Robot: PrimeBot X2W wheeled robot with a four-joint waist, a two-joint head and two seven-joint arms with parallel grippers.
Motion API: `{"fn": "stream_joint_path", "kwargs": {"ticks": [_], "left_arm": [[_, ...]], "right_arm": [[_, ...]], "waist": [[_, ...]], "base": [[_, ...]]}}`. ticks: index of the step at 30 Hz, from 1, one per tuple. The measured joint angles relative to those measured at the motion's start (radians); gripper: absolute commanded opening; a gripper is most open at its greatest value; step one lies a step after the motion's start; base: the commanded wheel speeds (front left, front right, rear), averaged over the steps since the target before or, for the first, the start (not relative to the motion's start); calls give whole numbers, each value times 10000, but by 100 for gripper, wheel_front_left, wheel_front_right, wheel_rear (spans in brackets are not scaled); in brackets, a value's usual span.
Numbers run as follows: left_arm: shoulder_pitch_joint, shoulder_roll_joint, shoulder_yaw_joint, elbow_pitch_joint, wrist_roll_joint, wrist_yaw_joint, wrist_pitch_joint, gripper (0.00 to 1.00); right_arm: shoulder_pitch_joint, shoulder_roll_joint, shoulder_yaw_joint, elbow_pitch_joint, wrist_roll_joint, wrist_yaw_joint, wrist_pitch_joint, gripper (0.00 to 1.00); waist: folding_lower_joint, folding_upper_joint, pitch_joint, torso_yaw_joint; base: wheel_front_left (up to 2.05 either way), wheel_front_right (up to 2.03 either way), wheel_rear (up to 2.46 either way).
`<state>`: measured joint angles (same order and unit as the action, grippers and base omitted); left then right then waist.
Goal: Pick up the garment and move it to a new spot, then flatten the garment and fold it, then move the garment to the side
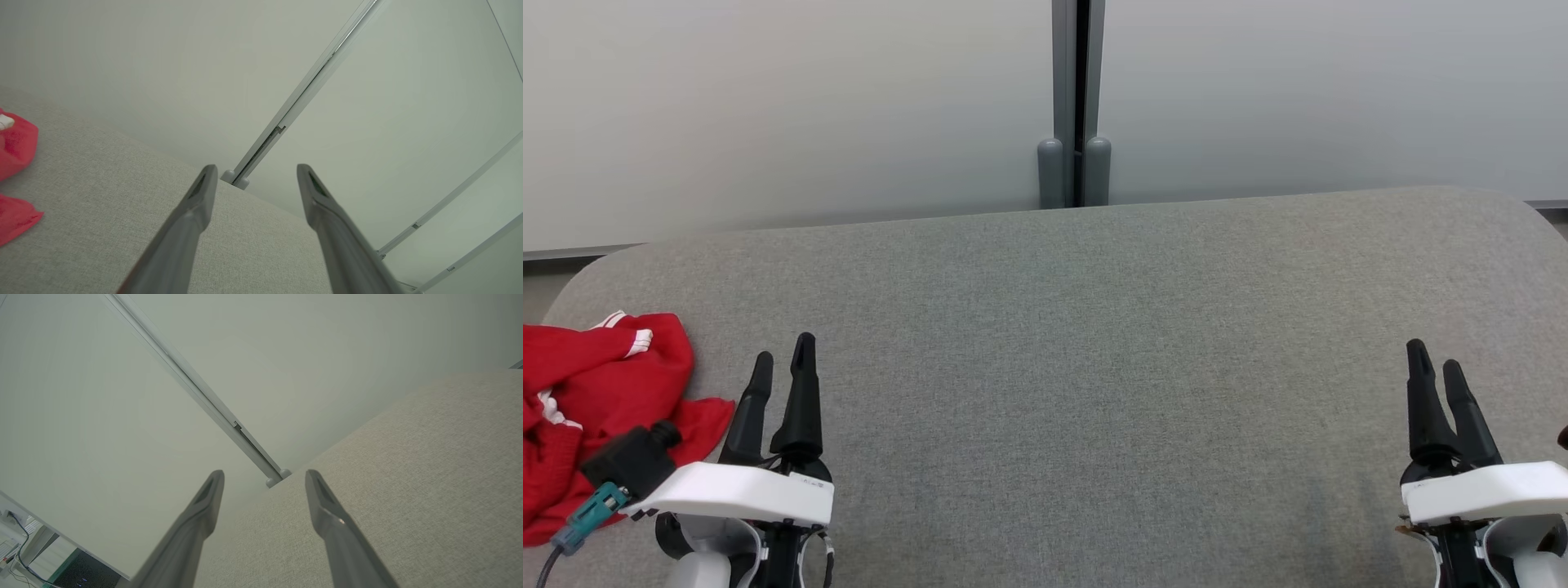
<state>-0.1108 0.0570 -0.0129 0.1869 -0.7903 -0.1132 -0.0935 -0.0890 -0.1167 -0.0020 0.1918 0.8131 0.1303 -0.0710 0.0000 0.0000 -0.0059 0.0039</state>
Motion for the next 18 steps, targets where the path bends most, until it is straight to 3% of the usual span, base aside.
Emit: {"fn": "stream_joint_path", "kwargs": {"ticks": [18], "left_arm": [[222, 138, -276, 522, 2541, 255, -504, 100]], "right_arm": [[93, -75, 351, 198, -2389, 0, -255, 100]], "waist": [[0, 0, -95, -25]], "base": [[0, 0, 0]]}}
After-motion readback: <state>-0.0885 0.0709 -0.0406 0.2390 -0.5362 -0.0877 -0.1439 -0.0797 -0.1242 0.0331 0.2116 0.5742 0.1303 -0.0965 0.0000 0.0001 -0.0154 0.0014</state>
